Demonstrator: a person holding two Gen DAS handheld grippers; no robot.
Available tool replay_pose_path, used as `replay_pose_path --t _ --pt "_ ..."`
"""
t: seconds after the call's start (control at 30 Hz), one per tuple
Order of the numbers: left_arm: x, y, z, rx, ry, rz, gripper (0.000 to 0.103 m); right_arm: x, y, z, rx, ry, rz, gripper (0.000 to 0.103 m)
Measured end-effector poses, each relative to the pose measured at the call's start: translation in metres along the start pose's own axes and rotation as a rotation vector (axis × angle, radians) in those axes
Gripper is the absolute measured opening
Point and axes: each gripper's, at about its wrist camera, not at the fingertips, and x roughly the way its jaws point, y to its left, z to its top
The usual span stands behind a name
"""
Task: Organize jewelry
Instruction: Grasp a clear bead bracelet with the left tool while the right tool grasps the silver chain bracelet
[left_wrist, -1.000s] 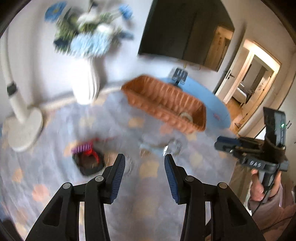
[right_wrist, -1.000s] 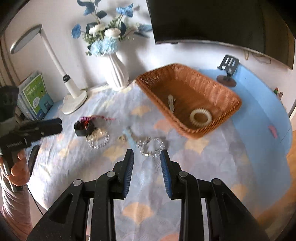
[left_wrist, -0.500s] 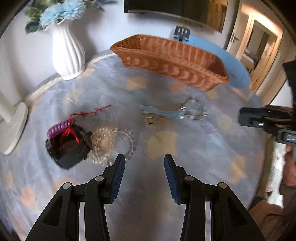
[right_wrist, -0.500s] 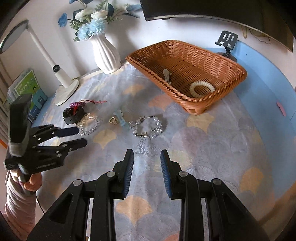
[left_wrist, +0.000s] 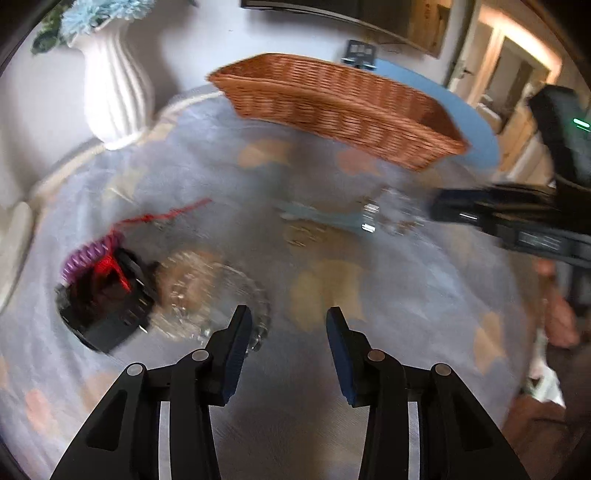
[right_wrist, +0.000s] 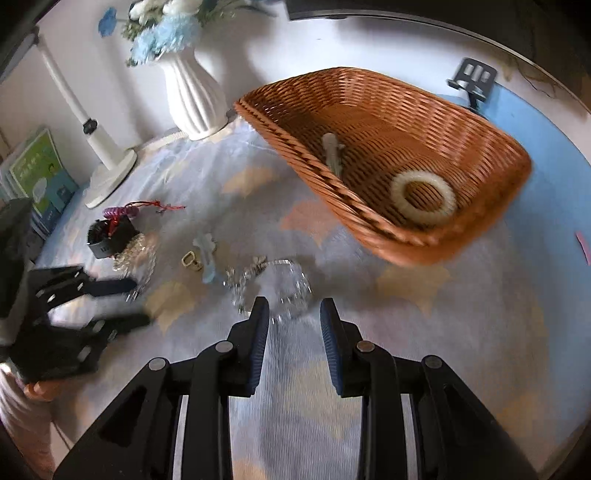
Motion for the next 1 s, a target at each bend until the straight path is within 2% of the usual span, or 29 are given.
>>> replay_pose_path --t 0.07,0.17,0.23,0.27,0.3,0.33,0.37,0.4,0.57,0.63,0.8,0.93,1.0 --pt "-0.004 -0.003 -0.006 0.001 0.006 -0.027 0.043 0.010 0.005 0.003 -0.026 0.002 -0.021 0.032" --pt "-0.009 -0.004 -0.012 -0.010 -0.001 -0.001 0.043 0.022 0.013 0.006 -0.068 -0.004 -0.069 0.029" --pt "-0.009 -0.002 -0.012 -0.013 -0.003 0.053 0.043 0.025 0.021 0.004 -0.113 -0.017 -0.110 0.022" --pt "-0.008 -0.002 -0.012 -0.010 -0.005 0.069 0.043 0.026 0.024 0.004 -0.128 -0.018 -0.117 0.013" --pt "-0.008 -0.002 -0.011 -0.011 -0.006 0.075 0.042 0.026 0.029 0.002 -0.147 -0.017 -0.110 0.010" --pt "-0.007 -0.003 -0.010 -0.008 -0.007 0.087 0.039 0.025 0.031 0.001 -0.159 -0.017 -0.117 0.010" --pt "-0.006 -0.005 -0.009 0.006 -0.010 0.116 0.026 0.024 0.033 -0.002 -0.169 -0.015 -0.118 0.010" --pt "-0.007 -0.006 -0.009 0.011 -0.011 0.117 0.008 0.022 0.033 -0.004 -0.170 -0.011 -0.106 0.010" --pt "-0.013 -0.006 -0.013 -0.020 -0.016 0.050 0.007 -0.005 0.026 -0.017 -0.124 -0.011 0.006 0.010" --pt "-0.029 -0.004 -0.015 -0.059 -0.062 -0.057 0.007 -0.022 0.024 -0.021 -0.110 -0.027 0.040 0.010" --pt "-0.076 -0.003 -0.014 -0.110 -0.180 -0.238 0.007 -0.069 0.025 -0.022 -0.097 -0.090 0.084 0.010" --pt "-0.094 0.001 -0.012 -0.133 -0.219 -0.286 0.007 -0.085 0.033 -0.019 -0.093 -0.118 0.112 0.010" --pt "-0.098 0.002 -0.013 -0.140 -0.227 -0.280 0.007 -0.089 0.037 -0.019 -0.101 -0.126 0.114 0.010"
